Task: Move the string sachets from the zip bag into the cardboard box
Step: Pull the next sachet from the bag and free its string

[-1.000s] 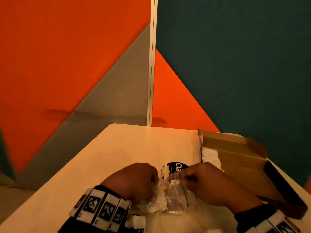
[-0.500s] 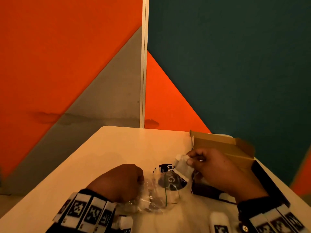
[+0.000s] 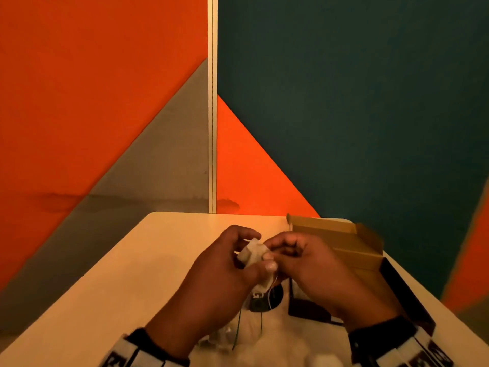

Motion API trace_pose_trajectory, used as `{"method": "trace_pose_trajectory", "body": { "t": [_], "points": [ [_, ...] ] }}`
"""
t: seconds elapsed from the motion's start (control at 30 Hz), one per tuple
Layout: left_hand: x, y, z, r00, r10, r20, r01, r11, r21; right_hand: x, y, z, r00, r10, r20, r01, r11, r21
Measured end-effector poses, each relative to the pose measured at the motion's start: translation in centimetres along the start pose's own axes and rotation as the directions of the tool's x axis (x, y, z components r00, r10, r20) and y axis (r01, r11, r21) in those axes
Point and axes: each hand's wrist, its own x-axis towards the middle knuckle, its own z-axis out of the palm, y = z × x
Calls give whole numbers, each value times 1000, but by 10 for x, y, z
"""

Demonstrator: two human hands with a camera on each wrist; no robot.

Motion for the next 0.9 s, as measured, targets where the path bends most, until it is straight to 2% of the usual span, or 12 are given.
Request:
{"method": "trace_pose_trajectory", "body": {
  "t": [0.2,0.37,0.6,0.8,0.9],
  "points": [
    [7,-6,-9,994,-93,-58,76,966,-246,-1,-2,-4,999,8,31,-14,983,182],
    [8,-10,-10,989,-130,-73,96,930,-354,-1,-4,-8,1000,-15,16,10,969,246],
    [12,-13,-11,986,-147,-79,102,905,-412,-6,-8,-6,999,2,36,-7,988,156],
    [10,-13,-9,992,-122,-36,99,917,-387,0,-5,4,996,-23,-88,23,1000,-1],
    [9,-9,-8,994,-108,2,101,923,-372,-2,-6,1,997,10,-77,-11,1000,-9]
  ]
}}
